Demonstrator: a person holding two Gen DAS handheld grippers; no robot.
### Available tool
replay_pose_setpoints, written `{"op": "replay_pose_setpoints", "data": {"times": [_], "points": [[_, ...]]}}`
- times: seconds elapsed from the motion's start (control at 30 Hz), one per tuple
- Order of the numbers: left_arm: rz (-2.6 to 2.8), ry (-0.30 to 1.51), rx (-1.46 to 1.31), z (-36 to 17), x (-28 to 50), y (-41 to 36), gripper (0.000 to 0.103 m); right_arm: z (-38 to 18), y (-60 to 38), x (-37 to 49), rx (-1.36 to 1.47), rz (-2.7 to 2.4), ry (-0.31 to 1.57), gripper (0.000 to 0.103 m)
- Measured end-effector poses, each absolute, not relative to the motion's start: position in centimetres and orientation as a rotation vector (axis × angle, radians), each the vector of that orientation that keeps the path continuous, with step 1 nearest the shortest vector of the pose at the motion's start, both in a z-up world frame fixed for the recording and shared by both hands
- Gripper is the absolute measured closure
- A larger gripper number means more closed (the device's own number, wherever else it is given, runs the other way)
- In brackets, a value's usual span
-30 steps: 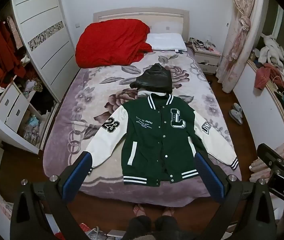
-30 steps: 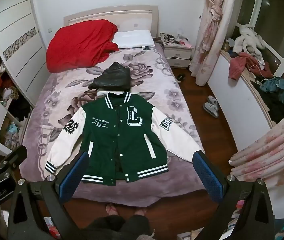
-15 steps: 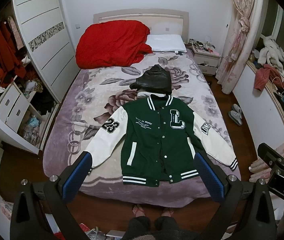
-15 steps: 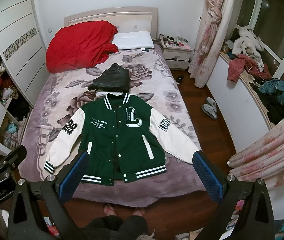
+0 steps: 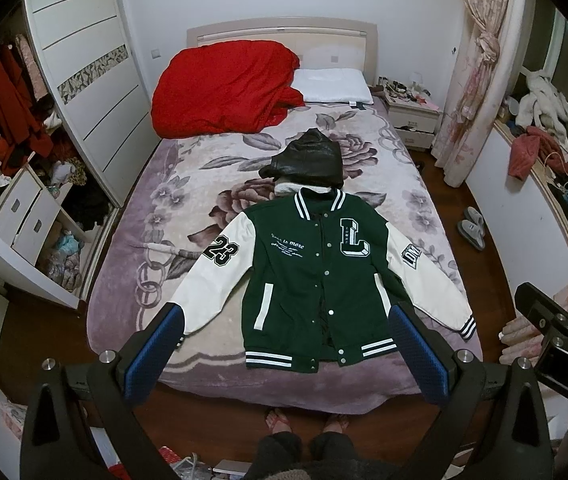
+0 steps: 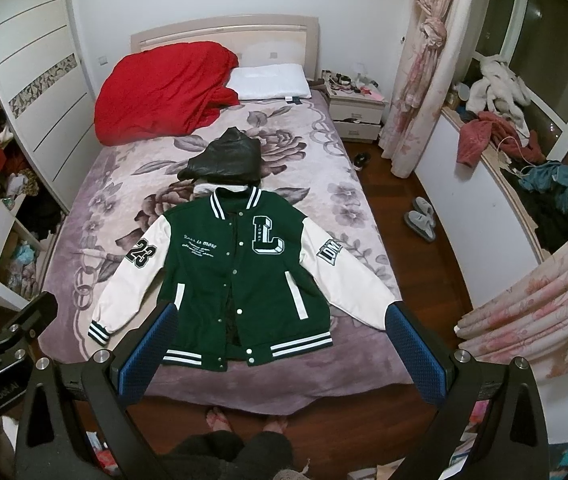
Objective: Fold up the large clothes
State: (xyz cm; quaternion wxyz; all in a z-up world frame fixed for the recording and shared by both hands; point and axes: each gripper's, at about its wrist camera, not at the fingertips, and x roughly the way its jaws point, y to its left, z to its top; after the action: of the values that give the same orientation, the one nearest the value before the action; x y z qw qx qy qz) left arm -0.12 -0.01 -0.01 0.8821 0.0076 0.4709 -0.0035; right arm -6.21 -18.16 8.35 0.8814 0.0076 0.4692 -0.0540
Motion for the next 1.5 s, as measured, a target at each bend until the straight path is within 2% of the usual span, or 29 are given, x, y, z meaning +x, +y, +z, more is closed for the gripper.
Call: {"op": "replay_pose_setpoints", "data": {"times": [1.5], "points": [[-0.009,0.977,0.017,0.67,-0.20,-0.19,0.000,8.61,-18.29,-6.06,0.007,-0.106,0.980,0.000]]}}
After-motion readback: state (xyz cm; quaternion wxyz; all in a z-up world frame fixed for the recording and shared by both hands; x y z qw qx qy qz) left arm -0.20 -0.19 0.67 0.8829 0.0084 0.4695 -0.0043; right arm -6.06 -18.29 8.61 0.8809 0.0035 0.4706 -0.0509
